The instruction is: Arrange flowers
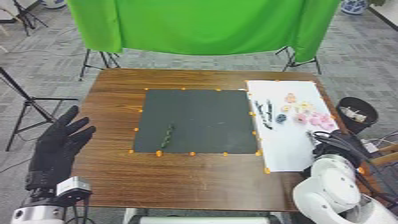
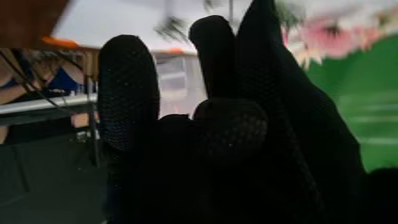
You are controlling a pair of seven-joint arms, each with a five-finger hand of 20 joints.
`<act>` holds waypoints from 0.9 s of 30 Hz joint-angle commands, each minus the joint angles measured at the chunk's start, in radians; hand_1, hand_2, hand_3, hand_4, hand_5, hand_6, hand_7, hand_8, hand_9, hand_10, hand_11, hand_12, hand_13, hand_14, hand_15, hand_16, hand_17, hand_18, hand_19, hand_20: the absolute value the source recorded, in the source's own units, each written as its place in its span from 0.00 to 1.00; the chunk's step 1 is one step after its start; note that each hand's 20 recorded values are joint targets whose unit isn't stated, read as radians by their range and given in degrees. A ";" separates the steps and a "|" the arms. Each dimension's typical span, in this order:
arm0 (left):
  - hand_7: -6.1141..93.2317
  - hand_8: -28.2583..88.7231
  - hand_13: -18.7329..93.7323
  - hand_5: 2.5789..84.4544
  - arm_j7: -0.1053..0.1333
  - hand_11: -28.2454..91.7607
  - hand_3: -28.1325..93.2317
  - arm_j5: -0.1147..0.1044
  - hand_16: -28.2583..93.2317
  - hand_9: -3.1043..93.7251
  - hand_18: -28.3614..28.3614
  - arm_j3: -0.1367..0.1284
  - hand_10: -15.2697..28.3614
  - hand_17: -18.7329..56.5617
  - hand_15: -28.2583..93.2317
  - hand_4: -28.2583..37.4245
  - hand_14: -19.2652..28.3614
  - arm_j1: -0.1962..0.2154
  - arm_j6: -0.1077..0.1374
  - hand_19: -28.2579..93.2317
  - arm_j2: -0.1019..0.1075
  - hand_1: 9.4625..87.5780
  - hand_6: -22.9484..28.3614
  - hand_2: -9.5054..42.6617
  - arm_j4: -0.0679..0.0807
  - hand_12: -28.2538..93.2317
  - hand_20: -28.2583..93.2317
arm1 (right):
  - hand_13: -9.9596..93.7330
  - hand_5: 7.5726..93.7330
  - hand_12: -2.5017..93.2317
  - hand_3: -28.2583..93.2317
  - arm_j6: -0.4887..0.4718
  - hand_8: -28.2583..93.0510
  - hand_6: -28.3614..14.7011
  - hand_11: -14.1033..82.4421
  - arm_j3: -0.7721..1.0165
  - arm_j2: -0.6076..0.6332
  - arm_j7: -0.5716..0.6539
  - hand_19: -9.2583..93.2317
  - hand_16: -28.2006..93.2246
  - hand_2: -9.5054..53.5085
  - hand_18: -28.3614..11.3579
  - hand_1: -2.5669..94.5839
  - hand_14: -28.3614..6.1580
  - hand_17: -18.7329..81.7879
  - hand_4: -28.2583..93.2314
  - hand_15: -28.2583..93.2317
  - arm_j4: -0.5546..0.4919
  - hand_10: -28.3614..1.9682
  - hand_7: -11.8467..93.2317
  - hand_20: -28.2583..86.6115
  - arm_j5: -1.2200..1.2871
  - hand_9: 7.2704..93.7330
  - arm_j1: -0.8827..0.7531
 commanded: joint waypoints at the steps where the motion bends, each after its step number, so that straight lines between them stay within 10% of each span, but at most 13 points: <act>1: 0.17 0.17 0.33 0.39 -0.001 0.45 0.75 -0.001 0.15 0.34 0.83 -0.011 0.74 0.10 0.67 0.06 0.88 0.022 0.003 0.56 -0.006 0.23 0.60 0.33 -0.006 0.33 0.34 | 1.00 0.87 0.19 0.73 0.033 0.35 0.41 0.87 -0.005 0.031 -0.022 0.96 0.31 0.05 0.46 0.72 0.71 0.77 0.04 0.95 -0.037 0.62 0.26 0.02 -0.041 1.00 0.049; 8: 0.17 0.17 0.33 0.39 0.004 0.45 0.75 -0.007 0.15 0.34 0.83 -0.016 0.74 0.10 0.67 0.06 0.88 0.027 0.006 0.56 0.000 0.24 0.59 0.33 -0.009 0.33 0.35 | 1.00 0.90 0.19 0.76 -0.043 0.38 0.42 0.87 0.031 0.007 0.014 0.96 0.31 0.03 0.46 0.68 0.77 0.81 0.07 0.95 -0.061 0.70 0.24 0.00 0.030 1.00 0.054; 13: 0.17 0.17 0.33 0.39 0.004 0.45 0.75 -0.006 0.15 0.34 0.83 -0.014 0.74 0.10 0.67 0.06 0.88 0.024 0.006 0.56 0.006 0.24 0.60 0.33 -0.009 0.33 0.35 | 1.00 0.75 0.20 0.74 -0.130 0.17 0.23 0.83 0.089 -0.035 0.035 0.95 0.31 0.06 0.46 0.54 0.79 0.83 0.09 0.94 -0.082 0.68 0.20 0.00 0.168 1.00 0.024; 20: 0.17 0.17 0.33 0.39 -0.058 0.45 0.75 0.041 0.15 0.34 0.83 -0.026 0.73 0.10 0.67 0.06 0.88 0.019 -0.016 0.56 -0.039 0.24 0.60 0.33 -0.013 0.33 0.35 | 1.00 0.64 0.20 0.65 -0.213 0.15 0.19 0.79 0.104 -0.068 0.080 0.93 0.31 0.11 0.45 0.51 0.79 0.84 0.12 0.92 -0.078 0.65 0.18 0.00 0.217 1.00 0.015; 27: 0.18 0.17 0.33 0.39 -0.035 0.45 0.75 0.026 0.15 0.34 0.83 -0.009 0.74 0.10 0.67 0.07 0.87 0.007 -0.004 0.56 -0.025 0.24 0.59 0.32 -0.013 0.33 0.35 | 1.00 0.61 0.20 0.64 -0.190 0.15 0.16 0.78 0.070 -0.051 0.074 0.93 0.31 0.11 0.43 0.50 0.79 0.84 0.13 0.92 -0.058 0.64 0.17 0.00 0.155 1.00 0.037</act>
